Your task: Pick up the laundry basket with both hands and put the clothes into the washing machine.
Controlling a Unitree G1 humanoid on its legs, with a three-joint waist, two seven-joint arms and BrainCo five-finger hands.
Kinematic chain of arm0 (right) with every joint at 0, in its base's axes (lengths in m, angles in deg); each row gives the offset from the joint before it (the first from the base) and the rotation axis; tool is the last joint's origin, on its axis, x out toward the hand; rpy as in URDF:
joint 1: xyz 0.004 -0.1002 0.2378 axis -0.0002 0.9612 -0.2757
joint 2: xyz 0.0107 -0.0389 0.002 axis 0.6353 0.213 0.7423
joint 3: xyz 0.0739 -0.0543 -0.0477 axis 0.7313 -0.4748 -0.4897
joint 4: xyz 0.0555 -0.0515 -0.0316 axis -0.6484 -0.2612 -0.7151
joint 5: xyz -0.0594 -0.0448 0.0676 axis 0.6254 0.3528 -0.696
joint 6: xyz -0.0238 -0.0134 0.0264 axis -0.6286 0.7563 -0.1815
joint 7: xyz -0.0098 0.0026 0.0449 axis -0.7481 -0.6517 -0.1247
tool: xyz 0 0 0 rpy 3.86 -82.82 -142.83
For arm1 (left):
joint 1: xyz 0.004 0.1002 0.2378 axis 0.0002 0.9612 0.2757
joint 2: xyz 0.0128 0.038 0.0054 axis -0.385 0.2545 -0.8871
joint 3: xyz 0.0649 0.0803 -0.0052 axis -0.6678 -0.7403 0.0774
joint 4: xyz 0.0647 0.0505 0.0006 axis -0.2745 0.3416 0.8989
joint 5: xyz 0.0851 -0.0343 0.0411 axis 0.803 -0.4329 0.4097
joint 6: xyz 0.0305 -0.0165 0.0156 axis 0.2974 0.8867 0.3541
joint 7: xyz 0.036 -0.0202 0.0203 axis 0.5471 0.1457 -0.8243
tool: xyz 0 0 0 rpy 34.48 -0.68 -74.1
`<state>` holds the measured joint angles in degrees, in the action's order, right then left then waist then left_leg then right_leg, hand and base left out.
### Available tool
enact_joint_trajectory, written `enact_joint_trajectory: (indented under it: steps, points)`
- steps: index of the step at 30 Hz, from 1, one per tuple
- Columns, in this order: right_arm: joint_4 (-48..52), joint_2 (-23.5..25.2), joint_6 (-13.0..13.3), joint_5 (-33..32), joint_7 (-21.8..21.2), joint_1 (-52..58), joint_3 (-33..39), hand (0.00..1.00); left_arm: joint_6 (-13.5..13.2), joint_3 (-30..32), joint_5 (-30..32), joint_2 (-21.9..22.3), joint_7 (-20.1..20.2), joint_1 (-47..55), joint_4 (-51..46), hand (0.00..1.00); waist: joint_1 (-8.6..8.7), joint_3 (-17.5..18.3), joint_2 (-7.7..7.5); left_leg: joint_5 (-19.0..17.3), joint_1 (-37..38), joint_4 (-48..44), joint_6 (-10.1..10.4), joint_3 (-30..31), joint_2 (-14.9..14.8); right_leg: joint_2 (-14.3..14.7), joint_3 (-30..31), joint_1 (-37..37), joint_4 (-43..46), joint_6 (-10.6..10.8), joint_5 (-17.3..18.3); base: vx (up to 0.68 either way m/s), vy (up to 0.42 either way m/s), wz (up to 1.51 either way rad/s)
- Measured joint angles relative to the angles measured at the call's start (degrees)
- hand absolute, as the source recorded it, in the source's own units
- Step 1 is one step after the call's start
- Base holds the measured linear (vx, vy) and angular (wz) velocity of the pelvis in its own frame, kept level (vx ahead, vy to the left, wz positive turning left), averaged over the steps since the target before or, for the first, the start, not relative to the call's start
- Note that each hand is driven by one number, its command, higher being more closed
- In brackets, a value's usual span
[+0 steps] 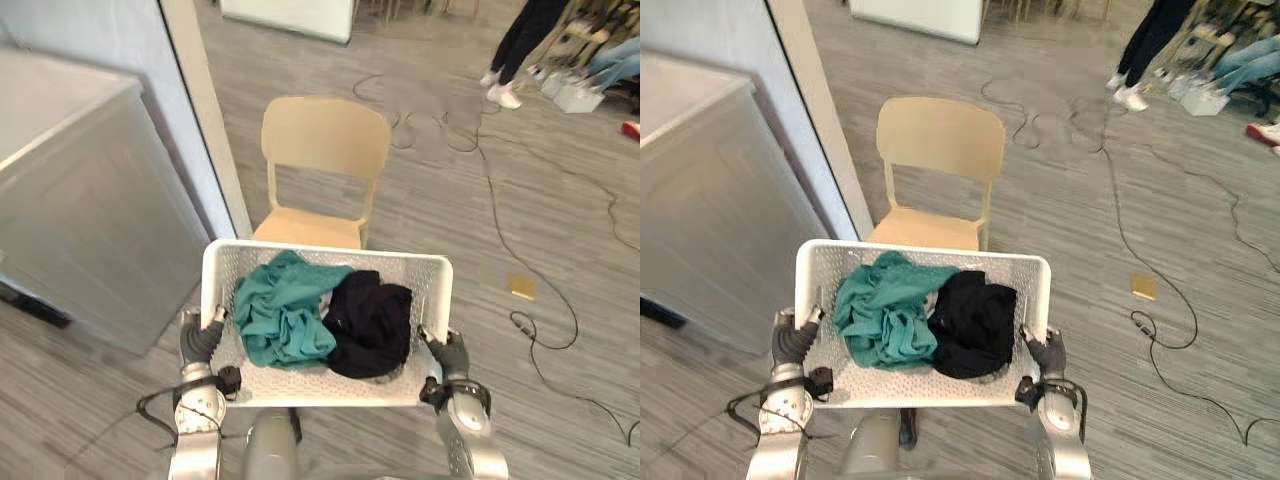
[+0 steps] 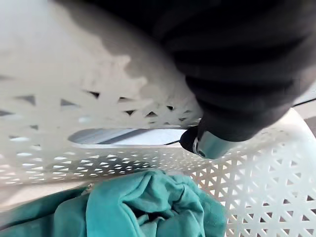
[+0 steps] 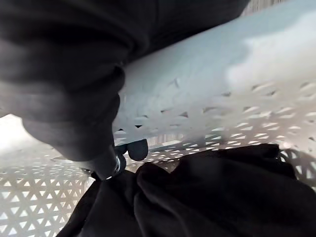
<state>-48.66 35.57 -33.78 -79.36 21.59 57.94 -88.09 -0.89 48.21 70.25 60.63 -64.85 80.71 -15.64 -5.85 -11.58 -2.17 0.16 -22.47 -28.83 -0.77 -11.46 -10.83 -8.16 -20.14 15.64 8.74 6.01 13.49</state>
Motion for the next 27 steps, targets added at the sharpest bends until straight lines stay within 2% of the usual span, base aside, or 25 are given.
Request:
enact_joint_trajectory:
  steps: [1, 2, 3, 4, 5, 6, 7, 8, 9, 10, 11, 12, 13, 14, 15, 16, 17, 19, 20, 21, 22, 23, 24, 26, 27]
  points:
    - [-1.40, 0.14, 0.00, 0.76, 0.18, -2.41, -1.17, 1.00, 0.02, 1.07, -0.98, 0.13, -0.75, 0.30, -0.06, 1.00, -0.41, -0.73, 0.01, -1.52, -0.03, -4.34, -0.02, 2.18, -0.22, 0.08, 0.62, 0.44, 0.25, -0.33, -1.37, 0.18, 0.017, -0.48]
    - [-1.76, 0.23, 0.01, 0.86, 0.43, -3.16, -1.72, 1.00, -0.01, 1.37, -1.11, 0.22, -1.07, 0.61, -0.21, 1.00, -1.23, -0.80, 0.16, -2.12, -0.37, -6.64, 0.52, 3.70, -0.36, -0.12, 2.03, 0.78, 0.46, 0.23, -1.79, 0.12, 0.005, -0.64]
    - [-2.27, 0.25, 0.03, 0.86, 0.66, -4.32, -2.54, 1.00, -0.01, 2.37, -1.15, 0.50, -1.70, 1.45, -1.26, 1.00, -2.15, -0.75, 0.41, -3.15, -0.87, -9.63, 1.93, 6.87, -0.40, -0.06, 4.64, 1.09, 0.60, 0.93, -2.20, 0.15, 0.078, -0.87]
    - [-2.59, 0.67, 0.23, 0.88, 0.70, -5.09, -3.62, 1.00, -0.17, 3.07, -1.13, 0.47, -1.96, 2.67, -3.28, 1.00, -3.00, -0.35, 0.92, -7.26, -0.62, -10.96, 4.82, 9.25, -0.51, 0.29, 6.44, 0.70, 0.58, 1.21, -2.03, 0.15, 0.081, -0.87]
    - [-2.59, 0.92, 0.28, 0.89, 0.70, -5.48, -3.76, 1.00, -0.66, 3.14, -1.13, 0.43, -2.13, 3.63, -4.38, 1.00, -2.80, 0.47, 1.31, -11.41, -0.74, -10.96, 5.60, 10.11, -0.89, 0.52, 6.85, -0.16, 0.65, 2.01, -1.33, 0.16, 0.088, -0.61]
    - [-2.61, 1.00, 0.29, 0.92, 0.70, -5.78, -3.71, 1.00, -1.00, 3.11, -1.13, 0.29, -2.18, 3.76, -4.60, 1.00, -2.70, 0.64, 1.34, -14.30, -1.00, -10.78, 5.47, 10.11, -0.72, 0.28, 6.96, -0.84, 1.04, 2.83, -0.64, 0.13, 0.080, -0.26]
    - [-2.98, 1.11, 0.23, 1.11, 0.73, -5.99, -3.35, 1.00, -0.89, 3.07, -1.15, -0.06, -2.17, 2.84, -3.62, 1.00, -2.47, 0.43, 0.77, -15.76, -2.06, -11.77, 4.92, 9.49, 0.26, -1.23, 7.02, -2.64, 3.82, 3.53, 0.11, 0.15, 0.152, -0.16]
    - [-3.80, 1.18, -0.09, 2.03, 0.72, -5.96, -3.15, 1.00, -0.09, 3.05, -1.15, 0.05, -1.95, 2.89, -3.01, 1.00, -2.44, 0.49, 0.66, -16.36, -1.78, -11.42, 4.10, 8.77, 1.08, -2.61, 7.35, -5.80, 9.54, 3.51, 0.09, 0.18, 0.242, -0.19]
    - [-4.76, 1.64, -0.31, 2.93, 0.72, -5.60, -3.09, 1.00, 0.68, 3.05, -1.12, -0.07, -1.81, 3.57, -2.95, 1.00, -2.05, 0.55, 0.09, -17.09, -0.52, -10.85, 2.89, 7.26, 2.36, -5.74, 7.60, -10.59, 19.30, 2.89, -0.50, 0.21, 0.269, -0.18]
    - [-5.40, 1.96, -0.53, 3.10, 0.72, -5.44, -3.04, 1.00, 1.12, 3.06, -1.06, -0.18, -1.71, 3.87, -2.82, 1.00, -1.70, 0.55, -0.04, -17.72, 0.66, -10.82, 1.91, 6.29, 3.26, -8.09, 7.64, -13.77, 25.88, 1.55, -2.16, 0.25, 0.272, -0.11]
    - [-5.95, 2.31, -0.81, 3.25, 0.70, -5.48, -3.20, 1.00, 1.59, 3.21, -1.06, -0.52, -1.71, 4.25, -2.83, 1.00, -1.29, 0.57, 0.19, -18.53, 2.53, -10.59, 0.24, 5.04, 4.07, -10.50, 7.68, -16.23, 31.99, 0.59, -6.68, 0.28, 0.253, -0.10]
    - [-6.26, 2.57, -0.93, 3.37, 0.68, -5.45, -3.34, 1.00, 1.68, 3.31, -1.06, -0.91, -1.71, 4.34, -2.83, 1.00, -1.32, 0.64, 0.48, -18.98, 4.44, -9.68, -0.54, 4.34, 4.25, -11.60, 7.65, -17.52, 34.68, 0.35, -11.35, 0.25, 0.211, -0.15]
    - [-6.38, 2.82, -0.95, 3.43, 0.68, -5.54, -3.32, 1.00, 1.68, 3.43, -1.07, -0.89, -1.73, 4.46, -2.94, 1.00, -1.46, 0.66, 0.58, -19.10, 5.75, -8.77, -0.83, 4.18, 4.36, -12.04, 7.45, -18.22, 36.33, -0.39, -13.52, 0.26, 0.182, -0.20]
    - [-6.22, 3.22, -0.97, 4.42, 0.71, -5.79, -3.76, 1.00, 1.70, 3.80, -1.15, -1.48, -1.80, 4.73, -3.68, 1.00, -1.26, 0.41, 1.28, -19.26, 7.81, -6.84, -1.27, 4.08, 4.40, -12.04, 6.41, -20.71, 41.78, -1.25, -10.52, 0.20, 0.123, -0.14]
    - [-5.33, 3.25, -0.98, 5.38, 0.66, -5.78, -4.27, 1.00, 1.70, 4.55, -1.24, -1.63, -1.82, 4.65, -3.89, 1.00, -1.08, 0.51, 1.14, -18.96, 9.95, -4.77, -1.62, 3.64, 4.34, -11.65, 4.10, -22.96, 44.89, -2.16, -6.14, 0.25, 0.122, -0.07]
    - [-4.52, 3.27, -0.99, 5.79, 0.65, -5.71, -4.25, 1.00, 1.70, 4.65, -1.36, -1.54, -1.82, 4.73, -3.90, 1.00, -1.03, 0.38, 1.34, -18.73, 11.81, -2.99, -1.79, 3.09, 4.40, -11.17, 1.71, -24.00, 44.76, -2.36, -3.60, 0.30, 0.095, -0.05]
    - [-4.13, 3.12, -0.98, 6.92, 0.65, -5.74, -4.00, 1.00, 1.69, 4.98, -1.98, -1.18, -1.82, 4.81, -3.89, 1.00, -1.09, 0.46, 1.59, -18.61, 14.01, -1.01, -1.60, 2.71, 4.45, -9.76, -1.71, -25.00, 40.97, -2.80, -0.85, 0.25, 0.070, -0.04]
    - [-3.51, 3.12, -0.99, 7.19, 0.78, -5.53, -3.95, 1.00, 1.67, 4.98, -2.24, -1.13, -1.79, 4.78, -3.87, 1.00, -1.02, 0.74, 1.55, -18.25, 15.90, 0.87, -0.91, 1.88, 4.58, -6.83, -5.53, -24.96, 29.09, -3.04, 0.28, 0.22, 0.017, -0.01]
    - [-2.75, 3.11, -0.99, 7.43, 0.77, -5.04, -4.00, 1.00, 1.61, 4.99, -2.59, -1.30, -1.74, 4.55, -3.58, 1.00, -0.88, 0.98, 1.16, -18.30, 16.71, 0.94, -0.63, 1.50, 5.33, -4.66, -5.83, -25.34, 20.20, -3.57, -1.12, 0.29, -0.030, 0.05]
    - [-2.45, 3.14, -1.00, 7.54, 0.65, -4.46, -4.21, 1.00, 1.67, 5.12, -2.72, -1.34, -1.70, 4.40, -3.22, 1.00, -0.85, 1.54, 0.23, -18.61, 17.24, 0.24, -0.10, 1.06, 6.72, -2.79, -4.45, -26.64, 13.90, -4.63, -6.89, 0.24, -0.061, 0.14]
    - [-2.38, 2.87, -1.02, 7.55, 0.58, -4.21, -4.28, 1.00, 1.67, 5.08, -2.71, -1.11, -1.66, 4.12, -2.53, 1.00, -0.30, 2.10, 0.54, -18.89, 17.25, -0.46, 0.30, 1.54, 6.69, -2.43, -3.20, -26.34, 13.96, -4.89, -7.44, 0.24, -0.038, 0.13]
    - [-2.39, 1.85, -1.08, 7.63, 0.55, -3.89, -4.42, 1.00, 1.68, 4.98, -2.73, 0.49, -1.54, 4.02, -1.08, 1.00, 0.22, 2.81, 2.99, -18.77, 16.97, -1.40, 0.79, 2.06, 5.52, -1.07, -3.16, -24.88, 11.19, -5.69, -9.47, 0.28, 0.015, -0.10]
    - [-2.38, 1.18, -1.19, 7.66, 0.51, -4.08, -5.14, 1.00, 1.68, 5.40, -2.85, 0.74, -1.54, 3.98, -0.55, 1.00, 0.12, 3.26, 3.66, -18.10, 16.49, -2.22, 1.94, 1.70, 4.99, 0.23, -2.75, -23.18, 6.82, -5.65, -10.63, 0.23, 0.041, -0.28]
    - [-2.36, 1.19, -1.30, 7.73, 0.61, -5.15, -5.25, 1.00, 1.66, 6.00, -3.30, 0.38, -1.33, 2.10, 0.63, 1.00, -0.01, 2.85, 3.00, -17.91, 12.43, -4.95, 2.96, 2.08, 4.87, 0.43, -1.88, -22.54, 2.43, -5.30, -12.69, 0.15, 0.018, -0.31]
    - [-2.35, 1.22, -1.32, 7.73, 0.69, -5.47, -4.93, 1.00, 1.68, 6.12, -3.31, 0.09, -1.16, 0.61, 1.34, 1.00, 0.22, 2.54, 2.59, -17.99, 12.08, -0.57, 2.75, 2.55, 4.69, 0.27, -1.84, -22.71, 1.78, -5.03, -13.14, 0.14, 0.021, -0.21]
